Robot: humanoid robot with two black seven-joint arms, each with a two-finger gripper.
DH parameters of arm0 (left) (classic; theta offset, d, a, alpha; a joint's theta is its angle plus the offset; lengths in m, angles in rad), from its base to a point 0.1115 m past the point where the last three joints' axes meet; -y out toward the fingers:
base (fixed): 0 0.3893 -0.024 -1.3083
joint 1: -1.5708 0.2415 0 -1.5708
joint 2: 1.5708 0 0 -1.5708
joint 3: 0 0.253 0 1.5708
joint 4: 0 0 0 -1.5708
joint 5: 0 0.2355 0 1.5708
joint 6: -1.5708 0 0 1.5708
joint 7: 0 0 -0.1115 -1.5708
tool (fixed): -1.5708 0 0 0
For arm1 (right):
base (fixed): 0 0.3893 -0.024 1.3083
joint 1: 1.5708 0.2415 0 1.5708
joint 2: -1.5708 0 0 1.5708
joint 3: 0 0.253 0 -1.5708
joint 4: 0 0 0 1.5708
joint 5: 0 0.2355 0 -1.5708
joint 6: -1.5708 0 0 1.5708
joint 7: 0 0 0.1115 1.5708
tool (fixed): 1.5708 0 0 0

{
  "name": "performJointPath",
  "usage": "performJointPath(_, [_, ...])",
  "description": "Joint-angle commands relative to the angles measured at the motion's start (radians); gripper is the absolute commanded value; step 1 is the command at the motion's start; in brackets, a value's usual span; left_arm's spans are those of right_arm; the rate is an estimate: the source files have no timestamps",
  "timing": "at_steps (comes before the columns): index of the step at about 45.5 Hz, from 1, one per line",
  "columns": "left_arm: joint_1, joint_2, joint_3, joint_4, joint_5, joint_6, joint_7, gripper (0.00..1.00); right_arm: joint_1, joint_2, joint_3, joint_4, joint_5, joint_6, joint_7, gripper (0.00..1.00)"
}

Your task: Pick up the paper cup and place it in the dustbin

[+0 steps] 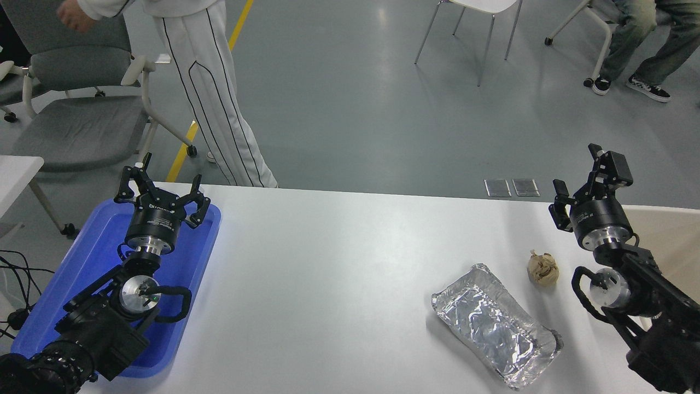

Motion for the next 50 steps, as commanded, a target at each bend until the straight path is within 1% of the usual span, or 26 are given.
performJointPath(1, [0.0, 0.0, 0.001, 0.0, 0.0, 0.0, 0.0, 1.0, -0.001, -0.002, 0.001, 0.0, 0.0, -0.001, 0.0, 1.0])
performJointPath(34, [0.0, 0.0, 0.001, 0.0, 0.0, 0.0, 0.0, 1.0, -0.001, -0.002, 0.001, -0.005, 0.0, -0.001, 0.0, 1.0])
performJointPath(42, [-0.002, 0.0, 0.001, -0.001, 0.0, 0.0, 0.0, 1.0, -0.011, -0.019, 0.001, 0.003, 0.0, 0.001, 0.0, 1.0])
performJointPath(50, [-0.002, 0.0, -0.001, -0.001, 0.0, -0.002, 0.0, 1.0, -0.007, -0.042, -0.077, 0.011, 0.003, 0.002, 0.0, 1.0])
